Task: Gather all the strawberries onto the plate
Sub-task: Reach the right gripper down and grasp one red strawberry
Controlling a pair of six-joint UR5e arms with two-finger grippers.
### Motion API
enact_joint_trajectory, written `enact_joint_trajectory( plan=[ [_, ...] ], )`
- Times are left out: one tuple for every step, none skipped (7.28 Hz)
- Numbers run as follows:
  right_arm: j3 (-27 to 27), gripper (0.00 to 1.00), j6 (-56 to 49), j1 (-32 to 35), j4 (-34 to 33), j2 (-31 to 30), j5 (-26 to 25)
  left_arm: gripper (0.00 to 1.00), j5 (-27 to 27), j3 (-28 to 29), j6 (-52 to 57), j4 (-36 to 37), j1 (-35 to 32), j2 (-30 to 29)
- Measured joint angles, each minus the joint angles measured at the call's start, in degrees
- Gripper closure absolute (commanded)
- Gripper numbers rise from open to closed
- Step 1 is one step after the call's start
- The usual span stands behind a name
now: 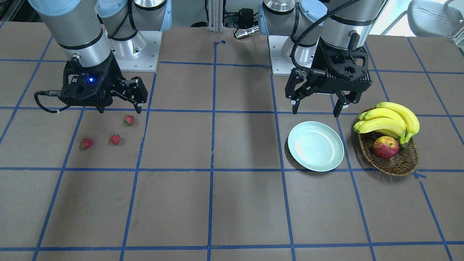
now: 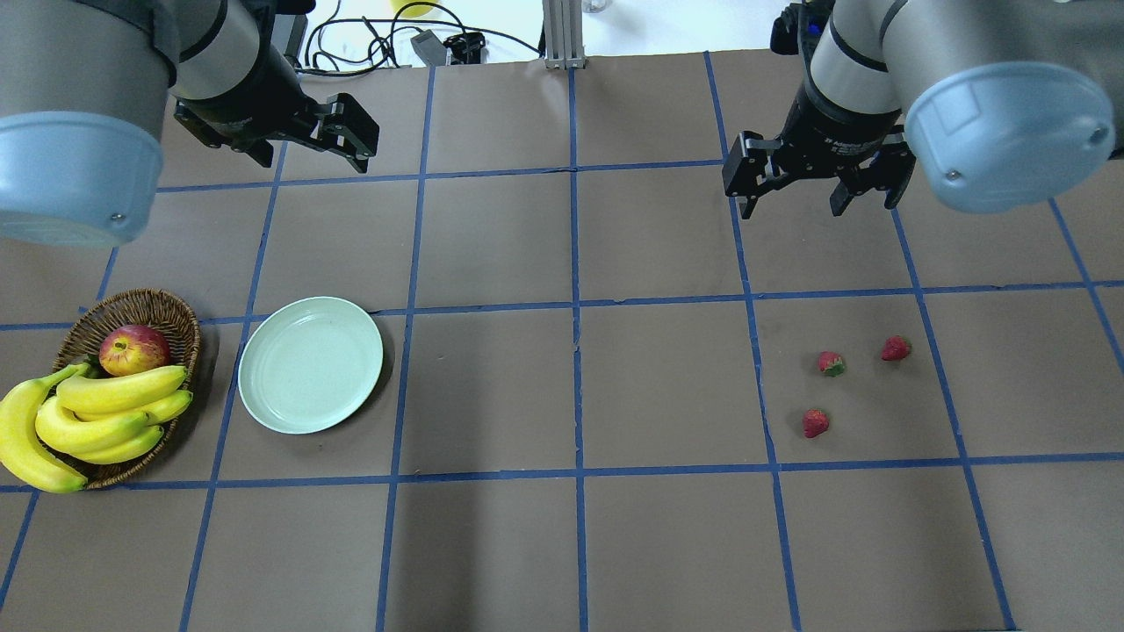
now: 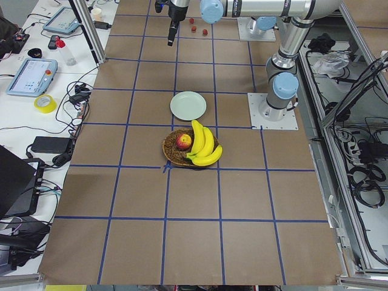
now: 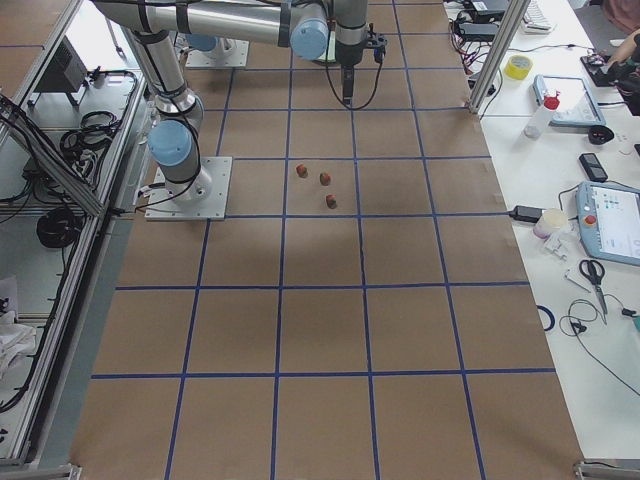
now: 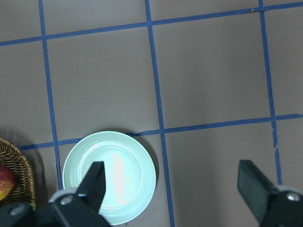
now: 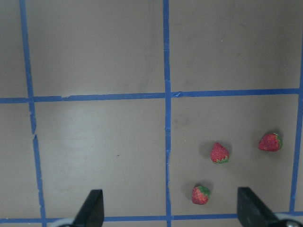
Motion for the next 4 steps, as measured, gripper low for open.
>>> enact_joint_trajectory(
  plan=[
    [3.16, 0.0, -1.79, -3.93, -1.47, 0.01, -0.3, 0.0, -0.02, 0.01, -0.02, 0.0, 0.0, -0.01],
    [6.26, 0.0, -4.94, -8.46, -3.42, 0.0, -0.52, 0.0, -0.02, 0.02, -0.04, 0.0, -0.04, 0.0],
    [9.76, 0.0, -9.24, -12.25, -6.59, 0.0, -0.82, 0.0, -0.03, 0.02, -0.05, 0.0, -0.08, 0.0],
    [15.04, 0.0, -13.54, -15.23, -13.66, 0.12, -1.2, 0.0, -0.03, 0.01, -0.09, 0.0, -0.1, -0.02]
  ],
)
